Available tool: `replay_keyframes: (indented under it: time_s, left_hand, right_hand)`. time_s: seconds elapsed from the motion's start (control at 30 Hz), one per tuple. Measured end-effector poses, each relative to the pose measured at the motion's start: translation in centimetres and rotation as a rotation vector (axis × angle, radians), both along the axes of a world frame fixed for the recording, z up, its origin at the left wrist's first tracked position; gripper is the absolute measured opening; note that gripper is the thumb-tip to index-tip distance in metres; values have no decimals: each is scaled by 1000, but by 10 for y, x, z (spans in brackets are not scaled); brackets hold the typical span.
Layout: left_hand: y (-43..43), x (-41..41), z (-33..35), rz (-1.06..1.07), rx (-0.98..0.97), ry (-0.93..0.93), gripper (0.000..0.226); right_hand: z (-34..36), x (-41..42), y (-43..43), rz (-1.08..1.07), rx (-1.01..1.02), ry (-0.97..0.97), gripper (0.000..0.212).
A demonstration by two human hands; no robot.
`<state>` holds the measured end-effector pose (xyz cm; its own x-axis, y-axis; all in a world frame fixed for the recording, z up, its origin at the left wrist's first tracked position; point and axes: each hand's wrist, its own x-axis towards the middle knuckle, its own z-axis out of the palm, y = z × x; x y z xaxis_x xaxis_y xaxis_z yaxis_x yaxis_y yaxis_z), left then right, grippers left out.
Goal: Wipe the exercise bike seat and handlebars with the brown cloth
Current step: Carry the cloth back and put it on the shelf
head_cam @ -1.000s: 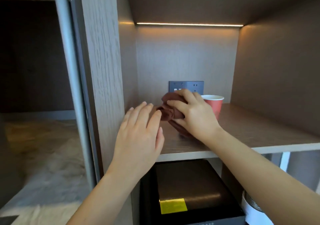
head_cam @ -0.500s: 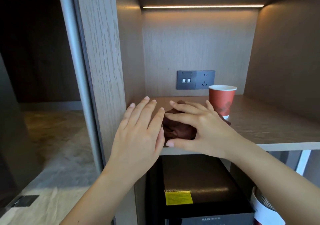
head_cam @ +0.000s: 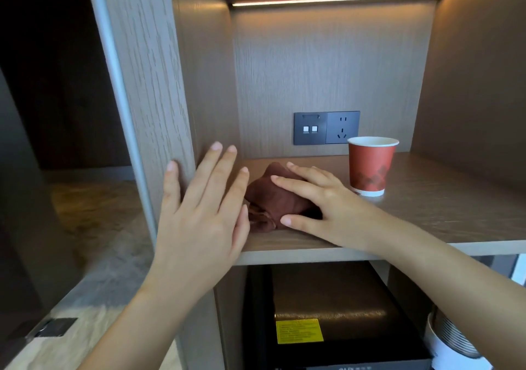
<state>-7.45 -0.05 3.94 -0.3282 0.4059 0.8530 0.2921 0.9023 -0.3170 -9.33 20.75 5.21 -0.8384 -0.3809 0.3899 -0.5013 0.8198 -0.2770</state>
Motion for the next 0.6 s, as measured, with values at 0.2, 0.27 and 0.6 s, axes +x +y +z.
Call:
replay_keyframes:
  time_s: [0.2,0.27,0.6]
  left_hand:
    - [-14,-10,9,58,-77,99,42]
    - [-15,-11,9,57,-80,105,42]
    - [-12,-17,5,42,-34,164,41]
  right_hand:
    - [14,-58,-13,156,126,-141,58]
    - [21,-71,-13,217,161,-173,57]
    - [21,-112,-18,332,237,-185,66]
